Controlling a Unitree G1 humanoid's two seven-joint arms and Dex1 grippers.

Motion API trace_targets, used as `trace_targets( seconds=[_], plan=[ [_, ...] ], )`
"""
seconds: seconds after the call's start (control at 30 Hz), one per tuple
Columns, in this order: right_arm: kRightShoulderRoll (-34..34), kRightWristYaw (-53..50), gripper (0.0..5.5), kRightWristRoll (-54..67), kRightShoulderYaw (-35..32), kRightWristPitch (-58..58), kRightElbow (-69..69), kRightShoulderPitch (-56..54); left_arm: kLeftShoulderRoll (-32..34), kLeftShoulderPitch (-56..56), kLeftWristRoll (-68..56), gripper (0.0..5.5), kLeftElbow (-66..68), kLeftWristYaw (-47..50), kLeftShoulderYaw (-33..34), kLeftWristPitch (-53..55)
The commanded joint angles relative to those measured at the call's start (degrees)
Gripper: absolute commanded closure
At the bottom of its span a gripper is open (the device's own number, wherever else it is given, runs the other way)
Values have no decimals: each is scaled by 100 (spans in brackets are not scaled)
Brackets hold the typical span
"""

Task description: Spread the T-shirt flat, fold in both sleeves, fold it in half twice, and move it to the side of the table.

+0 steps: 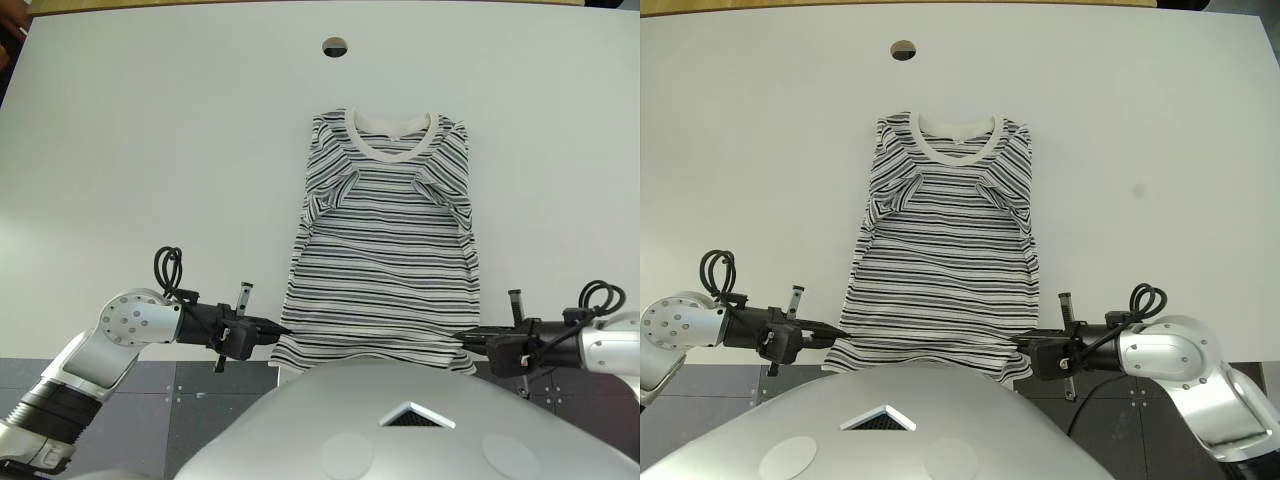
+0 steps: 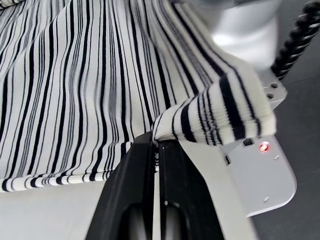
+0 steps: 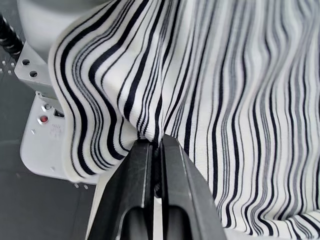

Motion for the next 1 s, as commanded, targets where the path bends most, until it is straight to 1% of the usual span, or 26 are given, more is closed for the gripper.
trace_targets(
  seconds=[0.03,0.1,0.17,0.27,0.37,0.4,0.47,0.57,0.73,0.8,1.0],
  plan=[
    [-164,243,539,494,-296,276,-197,56,259,189,-546,540,-447,-276,184,352],
    [-143,304,539,641,-387,363,-179,16,260,245,-723,540,-587,-331,268,449],
    [60,178,539,891,-504,499,-52,-330,109,177,-910,540,-726,-224,413,607],
    [366,-82,539,1481,-666,992,10,-920,-435,-333,-1000,540,-724,339,608,1079],
    [549,-256,539,2149,-731,1704,15,-1426,-999,-974,-1258,540,-561,932,849,1805],
    [627,-343,539,2299,-727,1913,46,-1574,-1173,-1212,-1097,540,-447,1224,864,2092],
    [786,-635,539,2337,-659,2280,138,-1861,-1385,-1532,-722,540,-301,1600,776,2551],
    [928,-1016,539,2241,-491,2824,312,-2294,-1662,-1745,-472,540,-267,1818,701,2847],
    [1280,-1394,539,2408,-234,3742,807,-3136,-2443,-2413,-250,540,156,2439,615,3634],
    [1489,-1542,539,2437,-126,4062,1072,-3427,-2784,-2663,-134,540,543,2735,592,3931],
    [2099,-1930,539,2786,-230,4827,1723,-4199,-3514,-3220,-246,540,1329,3213,914,4408]
  ],
)
